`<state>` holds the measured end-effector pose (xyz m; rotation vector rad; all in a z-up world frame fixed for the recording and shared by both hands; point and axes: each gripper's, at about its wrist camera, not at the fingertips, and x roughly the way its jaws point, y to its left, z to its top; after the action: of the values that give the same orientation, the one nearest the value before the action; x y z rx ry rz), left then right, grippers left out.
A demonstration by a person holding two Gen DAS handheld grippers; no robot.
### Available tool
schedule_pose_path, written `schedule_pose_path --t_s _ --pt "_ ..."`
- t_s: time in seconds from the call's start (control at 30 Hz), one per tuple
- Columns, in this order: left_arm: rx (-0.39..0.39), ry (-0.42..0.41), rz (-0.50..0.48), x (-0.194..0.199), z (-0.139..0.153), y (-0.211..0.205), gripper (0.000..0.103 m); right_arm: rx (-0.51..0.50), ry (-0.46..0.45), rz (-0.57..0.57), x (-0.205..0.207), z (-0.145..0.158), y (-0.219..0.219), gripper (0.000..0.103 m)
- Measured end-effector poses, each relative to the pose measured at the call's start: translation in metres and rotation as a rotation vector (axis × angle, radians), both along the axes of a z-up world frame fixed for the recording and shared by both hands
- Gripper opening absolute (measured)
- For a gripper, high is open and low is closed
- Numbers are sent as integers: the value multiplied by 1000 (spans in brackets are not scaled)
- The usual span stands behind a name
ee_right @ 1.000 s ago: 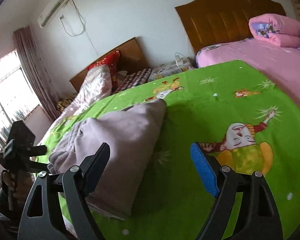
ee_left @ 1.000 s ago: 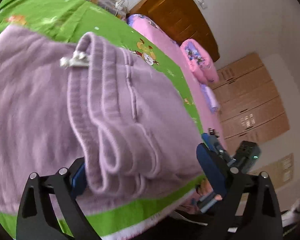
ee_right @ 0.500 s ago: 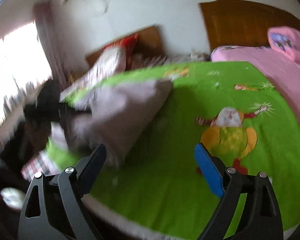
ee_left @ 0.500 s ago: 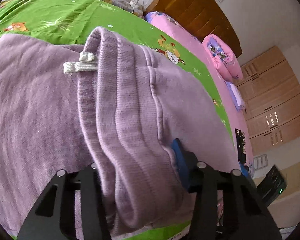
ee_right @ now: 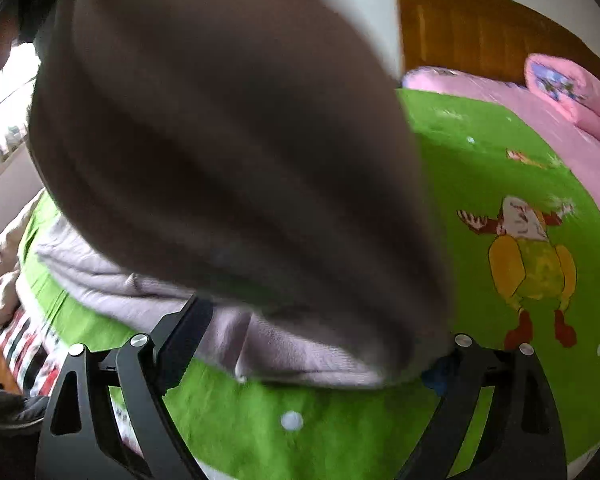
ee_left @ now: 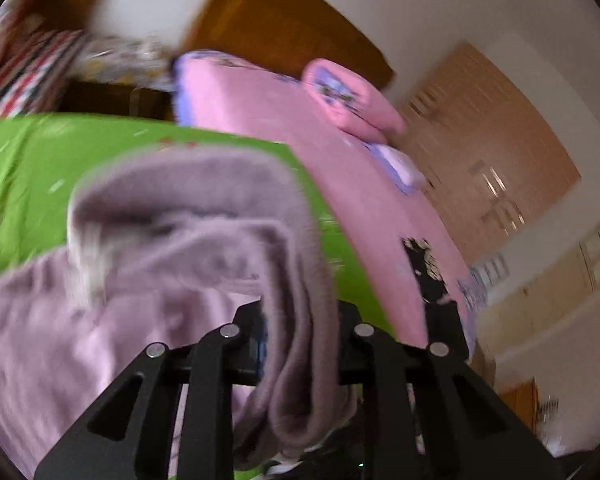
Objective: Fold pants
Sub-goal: 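Grasp the waistband with the left tool and lift it up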
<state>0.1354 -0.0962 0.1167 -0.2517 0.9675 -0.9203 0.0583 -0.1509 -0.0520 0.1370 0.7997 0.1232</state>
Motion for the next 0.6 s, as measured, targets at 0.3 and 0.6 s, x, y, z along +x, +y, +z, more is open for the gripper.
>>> schedule_pose_path --t_s 0.3,0.6 --pt "-98 35 -11 18 21 26 20 -83 16 -128 -5 -1 4 87" --pt "-161 170 402 -4 -110 292 20 -355 -73 -4 -7 4 43 90"
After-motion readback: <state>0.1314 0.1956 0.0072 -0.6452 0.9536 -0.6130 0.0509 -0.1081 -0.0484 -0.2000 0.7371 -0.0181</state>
